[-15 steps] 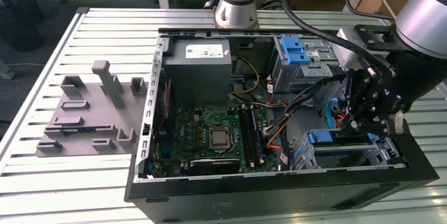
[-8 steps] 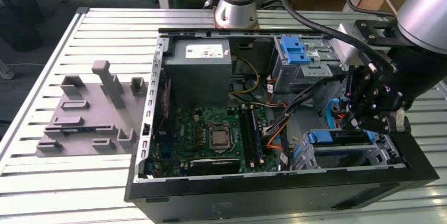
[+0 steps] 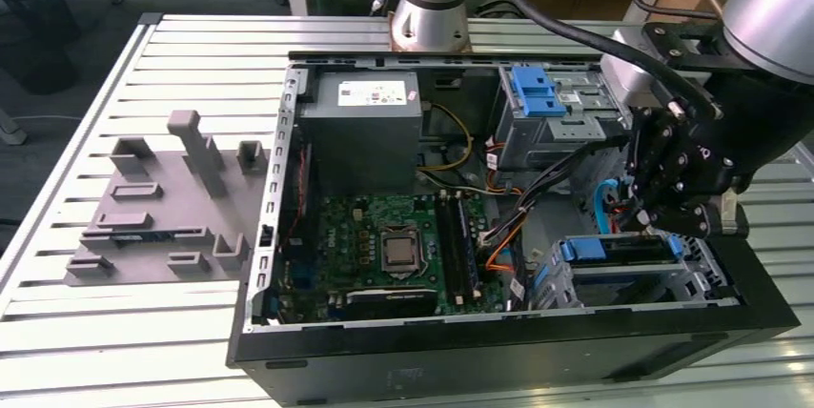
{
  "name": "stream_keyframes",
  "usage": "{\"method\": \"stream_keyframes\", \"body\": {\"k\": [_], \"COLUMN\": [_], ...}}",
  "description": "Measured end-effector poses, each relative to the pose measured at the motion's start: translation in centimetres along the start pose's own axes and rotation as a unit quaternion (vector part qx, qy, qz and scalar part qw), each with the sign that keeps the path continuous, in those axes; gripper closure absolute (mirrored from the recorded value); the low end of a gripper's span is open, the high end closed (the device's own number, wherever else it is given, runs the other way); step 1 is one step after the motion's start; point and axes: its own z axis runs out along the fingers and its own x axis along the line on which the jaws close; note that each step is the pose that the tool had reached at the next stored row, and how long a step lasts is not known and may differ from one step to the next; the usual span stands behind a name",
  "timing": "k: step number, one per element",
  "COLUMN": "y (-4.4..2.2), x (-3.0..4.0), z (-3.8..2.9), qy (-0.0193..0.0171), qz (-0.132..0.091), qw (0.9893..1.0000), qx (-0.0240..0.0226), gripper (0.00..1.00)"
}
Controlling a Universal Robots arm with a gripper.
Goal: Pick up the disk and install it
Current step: 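Insert the second disk wire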
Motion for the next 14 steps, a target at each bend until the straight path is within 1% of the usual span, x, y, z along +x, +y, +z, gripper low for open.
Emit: {"method": "stream_keyframes", "body": {"k": [3, 6, 14], "y": [0.31, 0.52, 0.83], "x": [0.03, 0.04, -0.05], "z": [-0.01, -0.16, -1.16], "qy": [0.0, -0.0001, -0.0001], "qz": [0.0, 0.0, 0.0], "qw": [1.0, 1.0, 1.0], "qx": [0.0006, 0.001, 0.0011], "gripper": [0.89, 0.89, 0.89]}}
